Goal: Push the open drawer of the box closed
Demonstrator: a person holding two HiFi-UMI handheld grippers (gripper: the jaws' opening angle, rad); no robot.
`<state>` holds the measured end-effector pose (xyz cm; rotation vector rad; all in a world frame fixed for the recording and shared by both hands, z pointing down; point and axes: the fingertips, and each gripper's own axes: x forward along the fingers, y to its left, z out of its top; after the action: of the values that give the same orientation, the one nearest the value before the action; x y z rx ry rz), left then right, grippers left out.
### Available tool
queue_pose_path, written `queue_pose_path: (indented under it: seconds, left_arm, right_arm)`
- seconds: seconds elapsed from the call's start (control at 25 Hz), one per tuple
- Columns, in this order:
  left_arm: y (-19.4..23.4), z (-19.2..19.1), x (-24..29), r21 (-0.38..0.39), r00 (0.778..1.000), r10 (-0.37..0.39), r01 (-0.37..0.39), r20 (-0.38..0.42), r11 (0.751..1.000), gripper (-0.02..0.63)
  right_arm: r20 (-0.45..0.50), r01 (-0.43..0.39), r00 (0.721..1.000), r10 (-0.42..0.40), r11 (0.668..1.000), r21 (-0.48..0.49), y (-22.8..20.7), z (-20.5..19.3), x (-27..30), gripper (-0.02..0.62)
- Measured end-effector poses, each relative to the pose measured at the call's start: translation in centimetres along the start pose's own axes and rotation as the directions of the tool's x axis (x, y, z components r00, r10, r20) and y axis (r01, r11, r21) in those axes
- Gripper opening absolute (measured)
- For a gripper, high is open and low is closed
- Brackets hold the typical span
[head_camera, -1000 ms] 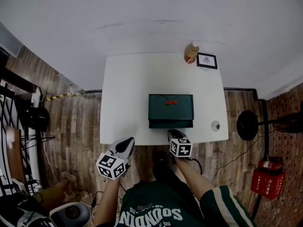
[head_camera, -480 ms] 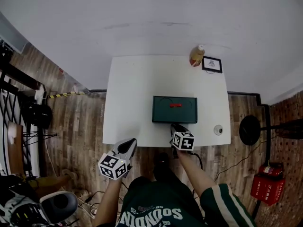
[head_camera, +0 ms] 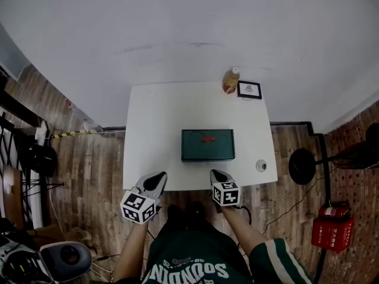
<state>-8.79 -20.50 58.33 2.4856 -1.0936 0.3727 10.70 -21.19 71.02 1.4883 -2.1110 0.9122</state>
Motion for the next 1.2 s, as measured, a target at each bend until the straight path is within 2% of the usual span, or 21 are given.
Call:
queue_pose_path:
  seconds: [0.08, 0.28, 0.4, 0.52, 0.64, 1.2]
  left_arm:
    - [0.1, 1.6, 0.2, 0.036, 1.000, -0.009, 0.008, 0.025, 0.999, 0.052]
    - [-0.3, 5.3, 0.7, 0.083, 0.996, -0.043, 0.036, 0.083, 0.996, 0.052]
    - [-0.2, 6.9, 1.1, 0.098, 0.992, -0.061, 0.050, 0.109, 0.994, 0.052]
    - [-0.3, 7.7, 1.3, 0.102, 0.989, -0.074, 0.061, 0.124, 0.993, 0.052]
    - [-0.4, 7.9, 1.5, 0.104, 0.988, -0.086, 0.073, 0.127, 0.992, 0.052]
    - [0.5, 7.3, 1.4, 0.084, 0.988, -0.101, 0.092, 0.113, 0.992, 0.052]
  right_arm:
    - [0.077, 0.001, 0.997, 0.002, 0.999, -0.037, 0.5, 2.7, -1.7, 0.002]
    - [0.256, 0.033, 0.966, 0.031, 0.969, -0.245, 3.1, 9.9, -6.2, 0.002]
    - [0.349, 0.047, 0.936, 0.051, 0.962, -0.269, 4.6, 13.3, -8.5, 0.002]
    - [0.409, 0.050, 0.911, 0.059, 0.967, -0.250, 5.3, 15.1, -10.0, 0.002]
    - [0.430, 0.050, 0.901, 0.054, 0.973, -0.227, 5.4, 15.5, -10.4, 0.002]
    - [0.399, 0.046, 0.916, 0.038, 0.979, -0.199, 5.5, 14.1, -9.3, 0.002]
